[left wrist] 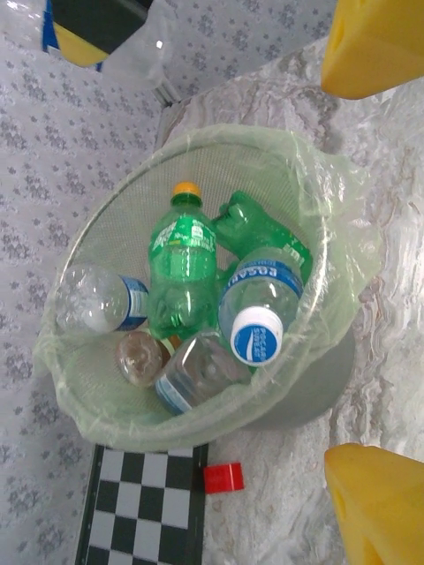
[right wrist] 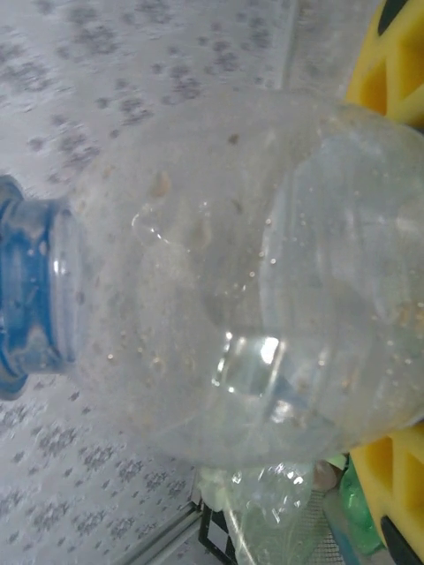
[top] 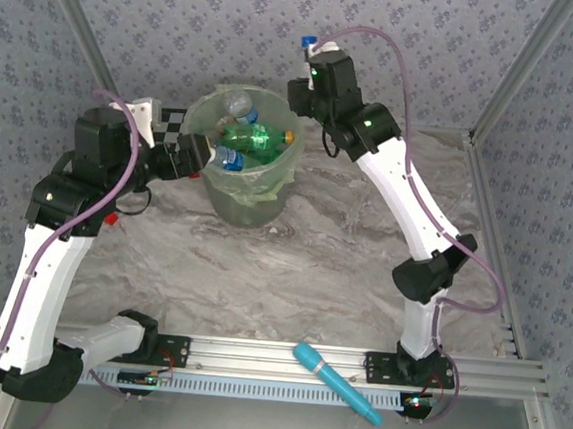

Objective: Put the plastic bottles in the bin

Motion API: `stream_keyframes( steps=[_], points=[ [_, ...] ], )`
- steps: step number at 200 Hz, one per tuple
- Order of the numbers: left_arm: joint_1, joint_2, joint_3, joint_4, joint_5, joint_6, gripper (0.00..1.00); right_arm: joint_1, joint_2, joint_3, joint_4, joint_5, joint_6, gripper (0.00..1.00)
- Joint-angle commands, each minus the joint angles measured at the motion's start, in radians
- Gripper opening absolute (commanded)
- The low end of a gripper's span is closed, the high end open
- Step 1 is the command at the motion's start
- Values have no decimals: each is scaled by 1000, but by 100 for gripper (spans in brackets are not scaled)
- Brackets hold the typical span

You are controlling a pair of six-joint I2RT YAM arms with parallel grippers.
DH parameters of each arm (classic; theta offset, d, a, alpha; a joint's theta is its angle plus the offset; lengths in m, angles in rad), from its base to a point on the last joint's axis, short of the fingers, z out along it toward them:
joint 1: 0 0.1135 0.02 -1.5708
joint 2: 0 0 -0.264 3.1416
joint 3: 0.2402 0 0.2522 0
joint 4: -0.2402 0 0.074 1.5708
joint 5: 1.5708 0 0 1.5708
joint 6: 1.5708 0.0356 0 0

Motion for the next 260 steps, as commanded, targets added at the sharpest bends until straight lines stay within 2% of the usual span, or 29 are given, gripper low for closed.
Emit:
stream_keyframes(
  steps=[1, 76, 121, 154, 165, 171, 212, 240, 260],
  points=[
    [5, -22, 19, -39, -71, 6, 100, 43, 101, 103, -51, 64, -228, 54],
    [4, -44, 35, -75, -73, 8, 100, 61, 235, 133, 182, 0, -316, 53],
    [4, -53, 39, -90, -91, 7, 100, 42, 287, 136, 232, -41, -329, 54],
    [5, -53, 41, -90, -101, 5, 100, 33, 288, 132, 228, -72, -308, 68],
    [4, -50, 41, -87, -104, 6, 100, 33, 281, 122, 230, -61, -305, 81],
    [3, -48, 40, -86, -103, 5, 100, 34, 278, 116, 233, -57, -305, 82],
    [4, -38, 41, -77, -103, 2, 100, 30, 249, 92, 230, -69, -298, 81],
    [4, -35, 41, -72, -104, 1, 100, 19, 225, 91, 204, -126, -251, 74],
    [3, -34, 40, -71, -109, 1, 100, 0, 204, 86, 197, -200, -175, 63]
  ],
)
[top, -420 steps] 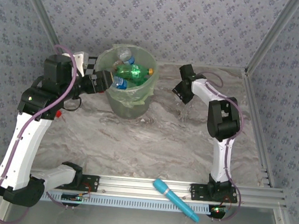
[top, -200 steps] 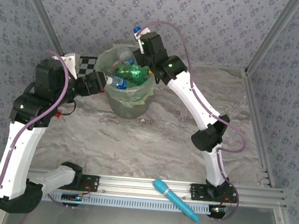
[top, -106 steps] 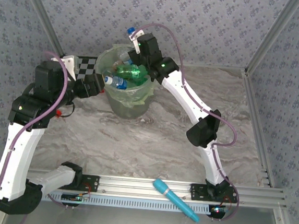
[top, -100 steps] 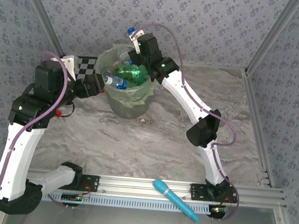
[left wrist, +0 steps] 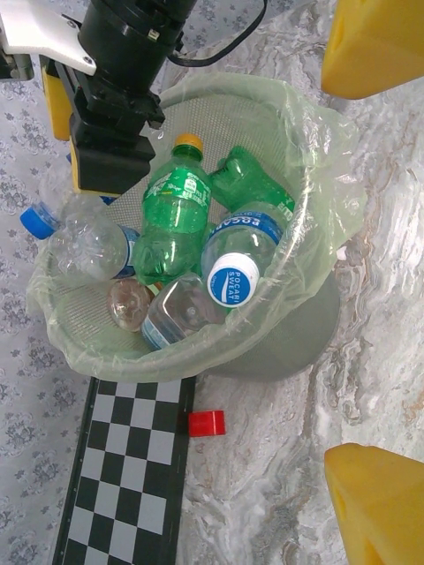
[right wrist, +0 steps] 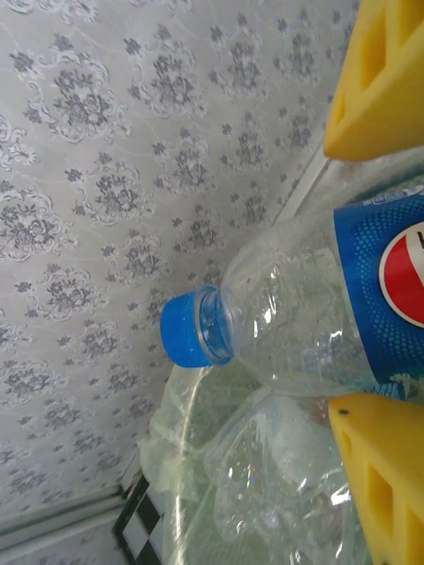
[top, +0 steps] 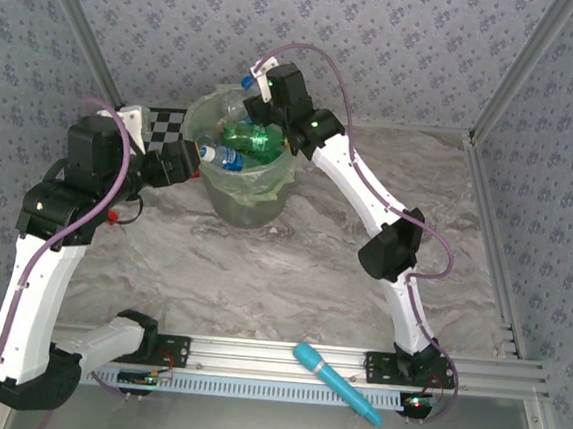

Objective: Put the plastic bottles in the bin

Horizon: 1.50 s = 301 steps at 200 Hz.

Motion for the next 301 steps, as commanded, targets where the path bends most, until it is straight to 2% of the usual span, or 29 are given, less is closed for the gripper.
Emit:
stream_keyframes(
  steps=[1, 37, 54, 72, 135, 255, 301],
  points=[
    [3, -2, 35, 5, -23, 2, 100, -27, -73, 0, -13, -91, 96, 63],
    [3, -4, 37, 5, -28, 2, 100, -81, -83, 0, -16, -197, 263, 43],
    [3, -4, 35, 5, -30, 1, 100, -95, -80, -1, -34, -228, 279, 38],
    [4, -6, 33, 3, -31, 0, 100, -93, -80, -14, -62, -247, 272, 27],
    [4, -6, 32, 5, -33, -1, 100, -65, -90, -98, -129, -266, 254, 26],
    [5, -10, 17, 6, -24, -9, 100, -52, -87, -66, -224, -236, 230, 28],
    [6, -15, -12, 9, -81, 37, 100, -53, -139, -77, -215, -227, 235, 32]
  ],
)
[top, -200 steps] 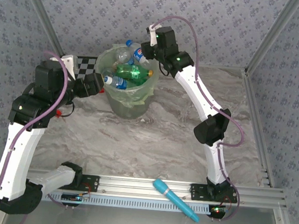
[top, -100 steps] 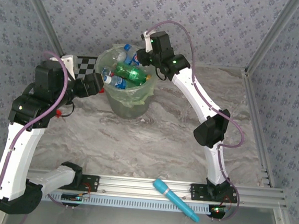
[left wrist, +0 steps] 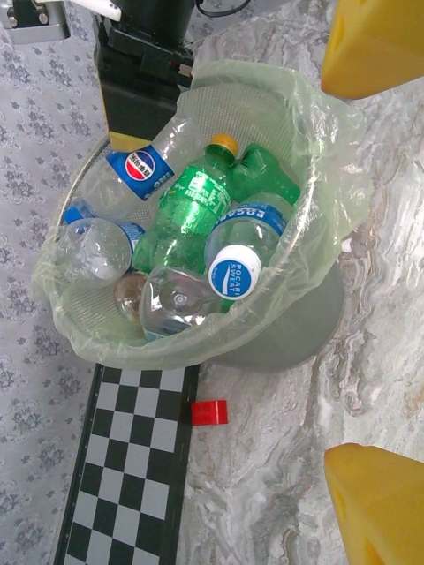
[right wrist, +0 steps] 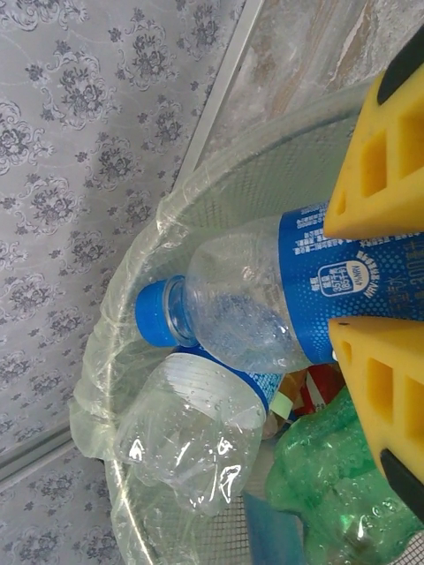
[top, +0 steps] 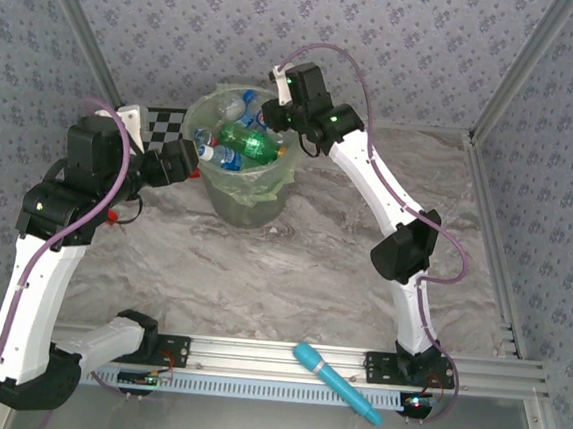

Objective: Put the plastic bottles in the bin

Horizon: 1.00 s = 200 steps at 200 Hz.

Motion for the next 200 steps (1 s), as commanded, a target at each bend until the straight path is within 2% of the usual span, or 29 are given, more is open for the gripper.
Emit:
stream_keyframes(
  steps=[1, 41, 67, 104, 121, 133, 153, 178, 185, 200],
  points=[
    [6, -15, -11, 10, -51, 37, 100, 1, -61, -1, -59, 1, 4, 33],
    [12, -28, -70, 65, -133, 64, 100, -14, -158, -14, -46, -1, 37, 43],
    [19, -52, -164, 122, -212, 61, 100, -46, -261, -114, -21, 1, 74, 48],
    [32, -110, -383, 252, -329, 87, 100, -120, -506, -488, 145, 37, 122, 59],
    [42, -159, -517, 340, -421, 71, 100, -180, -617, -667, 207, 38, 165, 62],
    [49, -204, -630, 412, -464, 66, 100, -222, -685, -775, 215, 48, 193, 73],
    [58, -296, -819, 560, -517, 92, 100, -284, -790, -937, 227, 71, 202, 79],
    [92, -326, -969, 639, -542, 92, 100, -347, -910, -1142, 264, 135, 171, 91],
    [105, -314, -992, 646, -540, 85, 100, -362, -940, -1189, 282, 159, 161, 100],
    [135, -271, -1037, 686, -528, 72, 100, -393, -1003, -1332, 328, 198, 140, 100]
  ],
)
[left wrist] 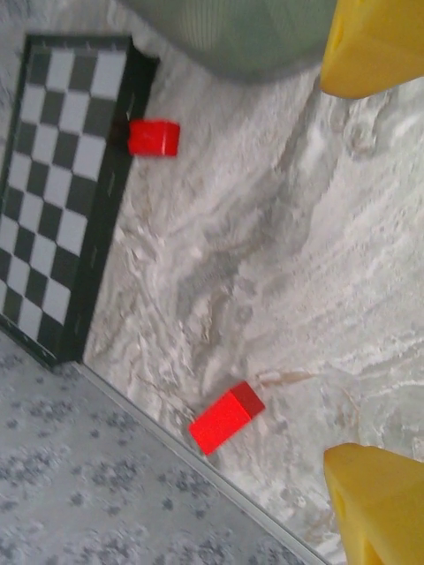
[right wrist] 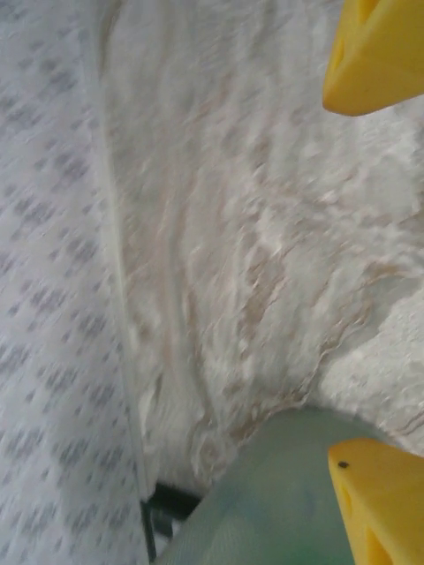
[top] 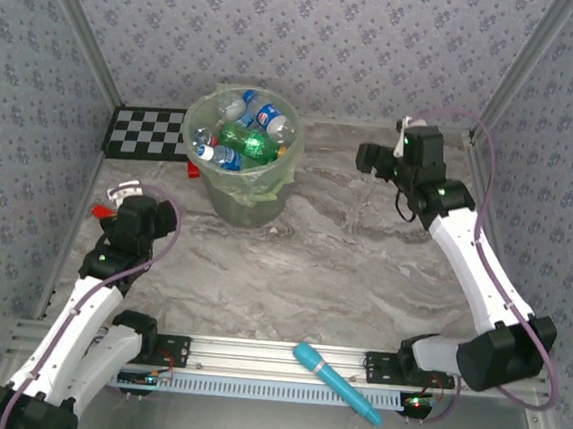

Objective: Put the plastic bottles in the bin

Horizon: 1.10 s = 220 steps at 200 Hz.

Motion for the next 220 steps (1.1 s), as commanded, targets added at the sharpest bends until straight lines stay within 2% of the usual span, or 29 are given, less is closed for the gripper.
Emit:
stream_keyframes(
  steps=[1, 11, 32, 55, 74, 106, 138, 150, 155, 167, 174, 194, 200, 212, 220],
  points=[
    [39, 44, -50, 154, -39, -2, 100, -39, -99, -157, 87, 94, -28, 99],
    [52, 78, -78, 203, -39, 7, 100, -60, -130, -229, 119, 126, -35, 99],
    [73, 166, -149, 410, -39, 77, 100, -101, -166, -365, 207, 178, -70, 99],
    [126, 289, -130, 516, 25, 143, 100, -115, -165, -500, 325, 255, -115, 99],
    [154, 393, -104, 594, 60, 164, 100, -118, -140, -609, 495, 308, -190, 99],
    [179, 573, -102, 822, 127, 258, 100, -124, -54, -731, 751, 301, -278, 99],
    [202, 694, -90, 950, 163, 313, 100, -148, 66, -783, 944, 251, -280, 99],
    [231, 710, -89, 982, 225, 286, 100, -156, 115, -789, 1010, 231, -290, 99],
    [244, 715, -88, 987, 254, 265, 100, -159, 134, -783, 1046, 226, -340, 100],
    [274, 743, -109, 1062, 307, 240, 100, -163, 162, -750, 1001, 215, -302, 100],
    [276, 747, -103, 1051, 311, 241, 100, -168, 179, -749, 1039, 204, -319, 99],
    [276, 746, -126, 1091, 410, 282, 100, -189, 234, -779, 1157, 117, -369, 99],
    [276, 750, -140, 1120, 447, 297, 100, -198, 239, -781, 1179, 126, -366, 99],
    [276, 783, -175, 1210, 521, 324, 100, -225, 231, -789, 1164, 74, -336, 100],
    [276, 830, -183, 1283, 555, 341, 100, -252, 241, -823, 1234, 16, -330, 100]
  ],
)
